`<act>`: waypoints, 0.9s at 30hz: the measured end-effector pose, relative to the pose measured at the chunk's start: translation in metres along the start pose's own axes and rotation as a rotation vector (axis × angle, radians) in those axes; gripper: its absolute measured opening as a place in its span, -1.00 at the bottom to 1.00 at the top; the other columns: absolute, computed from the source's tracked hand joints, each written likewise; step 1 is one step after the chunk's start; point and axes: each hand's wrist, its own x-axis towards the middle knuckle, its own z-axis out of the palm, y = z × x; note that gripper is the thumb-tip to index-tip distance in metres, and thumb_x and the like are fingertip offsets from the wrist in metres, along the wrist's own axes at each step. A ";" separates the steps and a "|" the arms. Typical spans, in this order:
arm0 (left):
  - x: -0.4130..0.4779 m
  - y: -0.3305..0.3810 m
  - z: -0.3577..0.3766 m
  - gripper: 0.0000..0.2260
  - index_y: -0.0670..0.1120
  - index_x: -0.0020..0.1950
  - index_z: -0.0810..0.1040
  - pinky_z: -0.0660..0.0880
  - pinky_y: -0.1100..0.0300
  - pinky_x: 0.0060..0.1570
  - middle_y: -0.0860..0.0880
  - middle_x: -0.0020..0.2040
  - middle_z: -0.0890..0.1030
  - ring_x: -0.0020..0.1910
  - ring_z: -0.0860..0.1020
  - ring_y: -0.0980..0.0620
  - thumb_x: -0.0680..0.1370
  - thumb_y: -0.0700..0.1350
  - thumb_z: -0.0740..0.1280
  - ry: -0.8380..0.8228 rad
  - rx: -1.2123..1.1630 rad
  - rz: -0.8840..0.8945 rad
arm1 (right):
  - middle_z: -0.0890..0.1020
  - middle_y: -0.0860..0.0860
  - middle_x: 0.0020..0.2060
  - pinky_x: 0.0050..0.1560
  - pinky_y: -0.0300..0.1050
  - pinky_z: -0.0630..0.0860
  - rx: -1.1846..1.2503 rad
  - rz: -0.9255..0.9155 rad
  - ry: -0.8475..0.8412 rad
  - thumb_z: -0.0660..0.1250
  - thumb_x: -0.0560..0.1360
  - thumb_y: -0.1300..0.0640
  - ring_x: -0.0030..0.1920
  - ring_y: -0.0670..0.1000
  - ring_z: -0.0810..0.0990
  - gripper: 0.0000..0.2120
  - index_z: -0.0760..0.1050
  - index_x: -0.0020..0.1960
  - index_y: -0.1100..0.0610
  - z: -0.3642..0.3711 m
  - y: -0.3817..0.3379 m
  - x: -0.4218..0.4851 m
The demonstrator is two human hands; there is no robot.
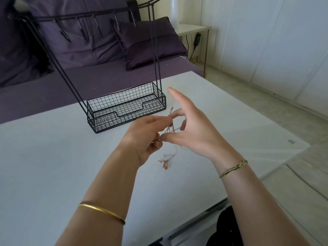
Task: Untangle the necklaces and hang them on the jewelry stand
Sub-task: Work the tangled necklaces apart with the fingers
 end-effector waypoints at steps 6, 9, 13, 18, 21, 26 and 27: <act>0.000 0.000 0.001 -0.90 -0.07 -0.21 0.57 0.40 0.29 -0.42 0.00 -0.26 0.45 -0.41 0.35 0.14 0.50 -0.14 0.41 0.115 0.040 0.066 | 0.41 -0.18 0.28 -0.06 -0.43 0.37 -0.042 0.007 0.032 0.54 0.33 0.12 0.05 -0.34 0.41 -0.03 0.01 0.51 -0.20 0.000 0.007 0.002; 0.001 -0.001 0.001 -0.89 -0.05 -0.20 0.54 0.48 0.17 -0.09 0.07 -0.18 0.55 -0.18 0.47 0.15 0.52 -0.11 0.40 0.189 0.094 0.123 | 0.32 -0.20 0.39 0.00 -0.34 0.40 -0.092 0.001 0.028 0.51 0.36 0.10 0.14 -0.25 0.42 -0.07 0.01 0.52 -0.16 0.001 0.010 0.002; 0.002 -0.001 0.001 -0.91 -0.05 -0.15 0.54 0.37 0.27 -0.25 0.10 -0.16 0.54 -0.20 0.45 0.19 0.54 -0.09 0.37 0.350 0.282 0.271 | 0.28 -0.26 0.40 0.06 -0.14 0.47 -0.122 0.042 0.029 0.36 0.39 0.18 0.12 -0.20 0.48 -0.24 0.13 0.49 -0.13 0.001 0.007 0.000; 0.001 0.001 0.002 -0.92 -0.11 -0.13 0.56 0.37 0.46 -0.42 0.13 -0.28 0.62 -0.36 0.48 0.26 0.56 -0.16 0.32 0.354 0.339 0.411 | 0.63 -0.14 -0.04 0.05 -0.07 0.52 -0.049 0.138 0.199 0.29 0.45 0.16 -0.08 -0.13 0.59 -0.73 0.57 0.13 0.04 0.000 0.007 0.002; -0.001 0.002 0.003 -0.93 -0.13 -0.13 0.59 0.41 0.47 -0.35 0.11 -0.30 0.65 -0.33 0.52 0.25 0.54 -0.19 0.34 0.294 0.347 0.426 | 0.64 -0.09 -0.27 -0.06 -0.06 0.56 -0.005 0.147 0.243 0.33 0.45 0.20 -0.19 -0.04 0.62 -0.91 0.60 -0.13 0.08 0.003 0.011 0.005; -0.003 0.004 0.005 -0.96 -0.10 -0.10 0.59 0.43 0.52 -0.27 0.07 -0.26 0.65 -0.32 0.55 0.29 0.53 -0.22 0.36 0.192 0.305 0.408 | 0.62 -0.12 -0.24 -0.18 -0.32 0.46 0.080 0.149 0.219 0.35 0.43 0.23 -0.23 -0.13 0.56 -0.86 0.61 -0.11 0.02 0.000 0.008 0.006; -0.003 0.004 0.006 -0.95 -0.08 -0.10 0.59 0.43 0.51 -0.25 0.06 -0.24 0.65 -0.29 0.56 0.27 0.53 -0.21 0.36 0.179 0.306 0.403 | 0.63 -0.12 -0.23 -0.18 -0.36 0.45 0.117 0.133 0.199 0.36 0.44 0.24 -0.22 -0.14 0.56 -0.87 0.61 -0.11 0.03 0.001 0.006 0.006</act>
